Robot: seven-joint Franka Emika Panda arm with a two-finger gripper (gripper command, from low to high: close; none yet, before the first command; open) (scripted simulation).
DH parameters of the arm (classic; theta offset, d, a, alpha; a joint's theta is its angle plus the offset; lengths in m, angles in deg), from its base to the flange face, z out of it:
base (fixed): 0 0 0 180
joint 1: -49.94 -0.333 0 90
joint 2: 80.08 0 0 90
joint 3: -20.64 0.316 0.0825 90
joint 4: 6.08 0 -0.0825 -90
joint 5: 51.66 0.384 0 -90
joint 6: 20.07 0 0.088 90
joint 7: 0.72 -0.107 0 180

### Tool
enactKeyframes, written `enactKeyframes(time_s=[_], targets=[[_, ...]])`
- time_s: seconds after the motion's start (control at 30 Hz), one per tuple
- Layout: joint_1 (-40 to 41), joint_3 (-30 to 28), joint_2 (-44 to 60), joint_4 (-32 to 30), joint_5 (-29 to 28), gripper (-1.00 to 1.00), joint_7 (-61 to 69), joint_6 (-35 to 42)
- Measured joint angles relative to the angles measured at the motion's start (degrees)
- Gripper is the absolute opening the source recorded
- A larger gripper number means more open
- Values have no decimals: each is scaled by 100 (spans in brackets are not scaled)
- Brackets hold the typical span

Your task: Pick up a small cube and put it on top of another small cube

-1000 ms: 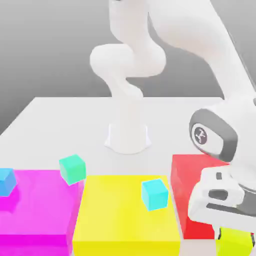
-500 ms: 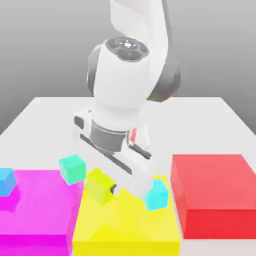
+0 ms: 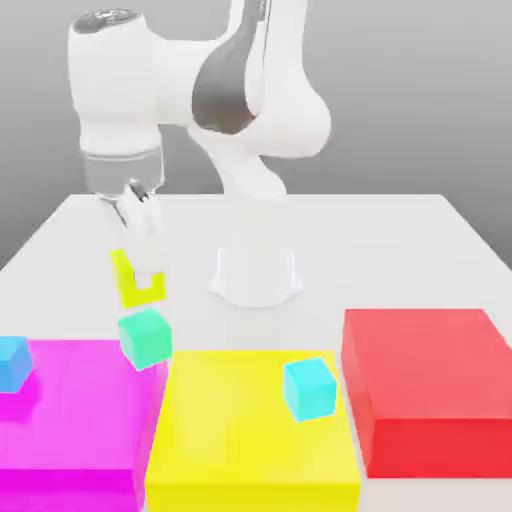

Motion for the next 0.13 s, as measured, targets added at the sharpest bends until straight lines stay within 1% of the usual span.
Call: enactKeyframes(time_s=[0.03,0.13], targets=[[1,-3,140,-52,3,100,3,-194],[1,-3,140,-52,3,100,3,-194]])
